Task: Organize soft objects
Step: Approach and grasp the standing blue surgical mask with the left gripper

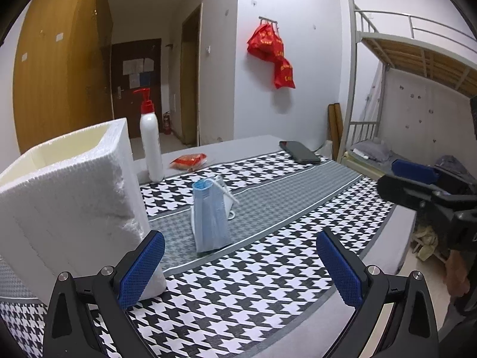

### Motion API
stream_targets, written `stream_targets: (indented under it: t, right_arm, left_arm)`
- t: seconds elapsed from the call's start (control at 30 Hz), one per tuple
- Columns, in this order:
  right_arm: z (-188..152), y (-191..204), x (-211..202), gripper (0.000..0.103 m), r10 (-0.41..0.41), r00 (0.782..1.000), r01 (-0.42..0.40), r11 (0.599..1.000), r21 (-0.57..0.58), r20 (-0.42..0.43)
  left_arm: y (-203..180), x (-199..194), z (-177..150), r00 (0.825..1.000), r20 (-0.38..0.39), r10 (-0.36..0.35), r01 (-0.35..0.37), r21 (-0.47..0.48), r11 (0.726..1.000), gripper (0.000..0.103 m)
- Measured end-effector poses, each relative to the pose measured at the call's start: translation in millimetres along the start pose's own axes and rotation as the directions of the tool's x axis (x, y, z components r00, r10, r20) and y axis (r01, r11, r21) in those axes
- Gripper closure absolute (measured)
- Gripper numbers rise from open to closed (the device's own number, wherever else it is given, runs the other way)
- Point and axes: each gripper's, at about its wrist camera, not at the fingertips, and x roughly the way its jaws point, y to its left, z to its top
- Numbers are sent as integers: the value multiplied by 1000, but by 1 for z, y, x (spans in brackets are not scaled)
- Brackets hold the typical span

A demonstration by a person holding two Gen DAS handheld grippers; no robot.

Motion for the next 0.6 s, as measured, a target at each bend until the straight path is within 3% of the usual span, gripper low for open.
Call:
stream_targets:
  t: [0.6]
  right_arm:
    - [2,-7,27,21,31,999,-30,999,10,-32]
  left_arm:
    - [30,26,7,995,-52,81,-83,-33,996,1]
